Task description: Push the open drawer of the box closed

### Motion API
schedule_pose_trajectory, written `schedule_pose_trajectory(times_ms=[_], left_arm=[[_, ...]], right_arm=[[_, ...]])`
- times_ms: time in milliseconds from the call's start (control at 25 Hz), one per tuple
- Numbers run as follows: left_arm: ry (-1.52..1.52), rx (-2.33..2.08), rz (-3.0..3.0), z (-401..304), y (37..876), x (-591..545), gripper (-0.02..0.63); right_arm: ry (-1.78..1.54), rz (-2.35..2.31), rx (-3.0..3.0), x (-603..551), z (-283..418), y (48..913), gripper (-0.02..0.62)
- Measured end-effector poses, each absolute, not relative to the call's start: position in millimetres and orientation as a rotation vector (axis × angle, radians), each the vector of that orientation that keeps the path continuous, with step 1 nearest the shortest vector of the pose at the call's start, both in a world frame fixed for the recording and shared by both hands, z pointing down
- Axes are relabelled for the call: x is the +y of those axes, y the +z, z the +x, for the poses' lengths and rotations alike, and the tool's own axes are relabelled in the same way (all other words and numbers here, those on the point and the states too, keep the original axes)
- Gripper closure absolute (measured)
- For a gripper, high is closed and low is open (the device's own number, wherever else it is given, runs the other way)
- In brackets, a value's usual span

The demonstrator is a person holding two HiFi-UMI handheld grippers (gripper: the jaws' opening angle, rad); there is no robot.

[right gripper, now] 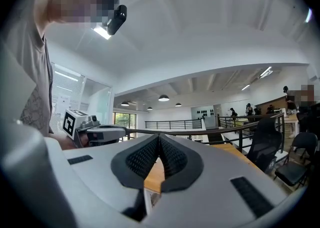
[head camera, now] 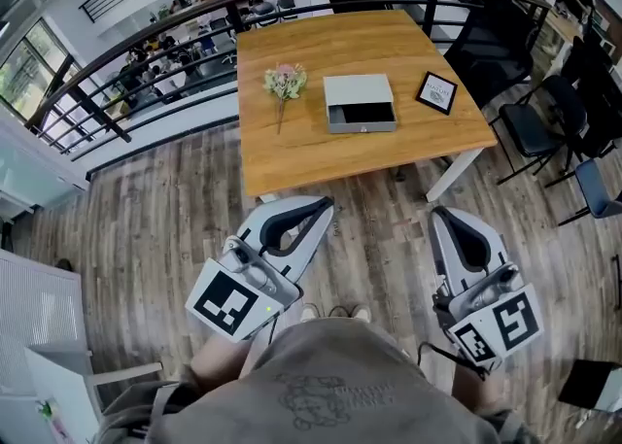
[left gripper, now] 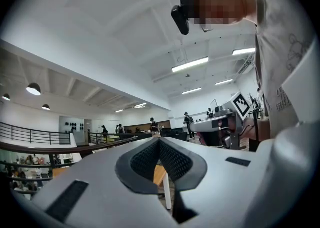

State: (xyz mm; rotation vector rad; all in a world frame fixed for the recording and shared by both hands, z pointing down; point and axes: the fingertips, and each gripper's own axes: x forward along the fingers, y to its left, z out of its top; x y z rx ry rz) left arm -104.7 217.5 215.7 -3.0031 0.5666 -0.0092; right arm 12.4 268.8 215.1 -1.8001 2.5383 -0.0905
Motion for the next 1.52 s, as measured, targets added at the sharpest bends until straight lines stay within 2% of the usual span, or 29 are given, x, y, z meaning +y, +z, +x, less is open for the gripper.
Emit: schedule_pose_trajectory(times_ms=[480, 560, 600, 1160, 1520], left_arm=[[-0.019, 0.672, -2.965, -63.1, 229.2, 229.4, 0.591], [-0.016, 0.694, -2.962, -60.3, 228.7, 227.7, 0.591], [-0.02, 0.707, -2.961, -60.3, 230.3, 226.4, 0.591], [-0.043, 0.667, -2.958, -41.0, 265.2, 137.9, 0.591], [-0.154, 0.614, -3.039, -26.5, 299.0, 40.5, 0.591]], right_arm=[[-0.081, -1.774, 2.587, 266.9, 55.1, 235.8, 0.554], [-0.092, -1.78, 2.589, 262.5, 60.3, 239.6, 0.441], [-0.096, -1.773, 2.589, 260.8, 62.7, 240.9, 0.436], [-0.167, -1.846, 2.634, 178.6, 82.1, 282.0, 0.436], [-0.415, -1.911, 2.642, 77.0, 91.7, 339.4, 0.442]])
